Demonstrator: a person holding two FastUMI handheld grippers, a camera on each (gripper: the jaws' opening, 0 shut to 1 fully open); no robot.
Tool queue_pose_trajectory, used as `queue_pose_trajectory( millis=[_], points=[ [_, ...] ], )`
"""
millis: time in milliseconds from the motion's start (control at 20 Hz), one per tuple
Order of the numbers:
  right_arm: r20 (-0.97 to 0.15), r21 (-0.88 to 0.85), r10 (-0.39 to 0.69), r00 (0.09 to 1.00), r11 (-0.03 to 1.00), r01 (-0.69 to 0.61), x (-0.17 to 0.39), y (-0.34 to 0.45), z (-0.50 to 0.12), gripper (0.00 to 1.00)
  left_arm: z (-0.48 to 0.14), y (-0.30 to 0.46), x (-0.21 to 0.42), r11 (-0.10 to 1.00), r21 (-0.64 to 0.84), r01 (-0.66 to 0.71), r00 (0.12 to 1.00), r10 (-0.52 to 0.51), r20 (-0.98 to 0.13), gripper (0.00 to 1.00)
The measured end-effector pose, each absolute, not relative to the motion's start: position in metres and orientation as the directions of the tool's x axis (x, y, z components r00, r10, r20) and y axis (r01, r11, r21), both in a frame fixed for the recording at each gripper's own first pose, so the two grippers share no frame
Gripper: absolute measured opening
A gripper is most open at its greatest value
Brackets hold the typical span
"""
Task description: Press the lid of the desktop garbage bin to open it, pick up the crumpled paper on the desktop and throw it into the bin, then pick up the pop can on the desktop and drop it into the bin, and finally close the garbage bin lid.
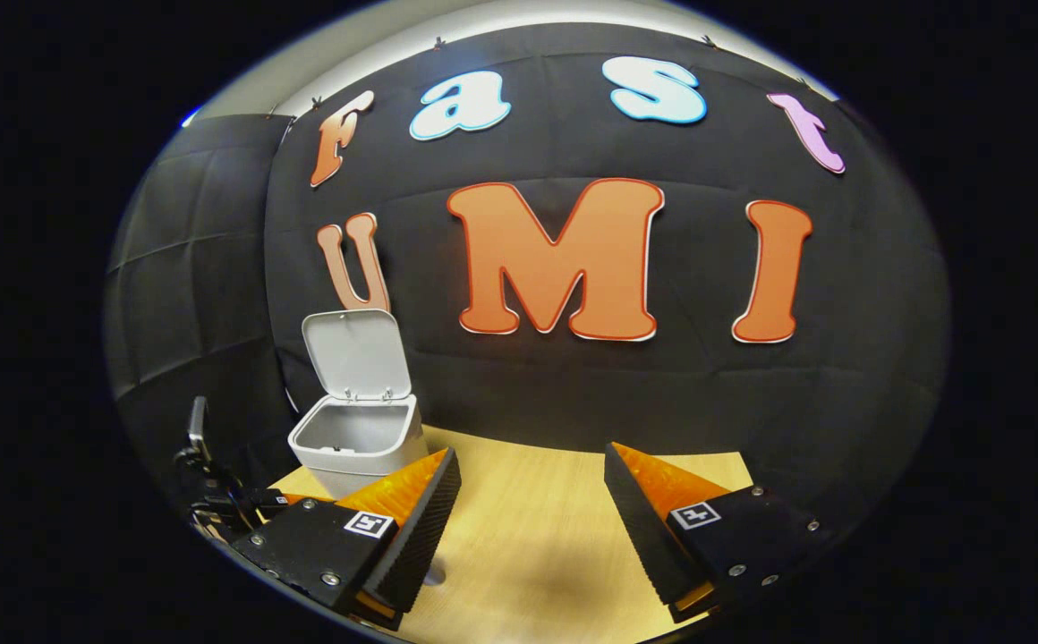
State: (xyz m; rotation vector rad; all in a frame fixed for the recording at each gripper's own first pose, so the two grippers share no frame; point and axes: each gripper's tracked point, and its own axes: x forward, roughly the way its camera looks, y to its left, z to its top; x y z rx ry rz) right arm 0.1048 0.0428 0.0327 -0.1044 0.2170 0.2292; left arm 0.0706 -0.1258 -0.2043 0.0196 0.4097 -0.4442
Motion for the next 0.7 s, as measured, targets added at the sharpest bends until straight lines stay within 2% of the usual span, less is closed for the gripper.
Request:
queue_pose_trajectory(
  millis=[50, 100, 400, 450, 500, 700],
  points=[
    [-0.23, -0.077, 0.204, 0.952, 0.971, -0.227, 0.102, 0.036, 0.032, 1.0, -0.219, -0.13, 0.07, 0.904, -0.066, 0.423, 0.814, -0.41, -0.411, 0.96],
    [-0.235, -0.077, 0.196, 0.952, 0.973, -0.219, 0.1, 0.03, 0.03, 0.97, -0.232, -0.136, 0.071, 0.9, -0.064, 0.431, 0.803, -0.415, -0.427, 0.96],
    [-0.277, -0.082, 0.159, 0.947, 0.979, -0.189, 0.091, 0.006, 0.012, 0.96, -0.295, -0.148, 0.082, 0.905, -0.055, 0.423, 0.767, -0.389, -0.51, 0.97],
    [-0.285, -0.082, 0.157, 0.946, 0.979, -0.187, 0.091, 0.004, 0.008, 1.0, -0.304, -0.148, 0.084, 0.906, -0.048, 0.42, 0.763, -0.381, -0.521, 0.98],
    [-0.293, -0.081, 0.153, 0.944, 0.98, -0.184, 0.092, 0.002, 0.004, 0.97, -0.312, -0.149, 0.085, 0.907, -0.046, 0.419, 0.758, -0.377, -0.532, 0.98],
    [-0.312, -0.066, 0.136, 0.94, 0.984, -0.164, 0.094, -0.005, -0.01, 0.97, -0.337, -0.151, 0.088, 0.906, -0.058, 0.42, 0.738, -0.378, -0.559, 0.98]
  ],
)
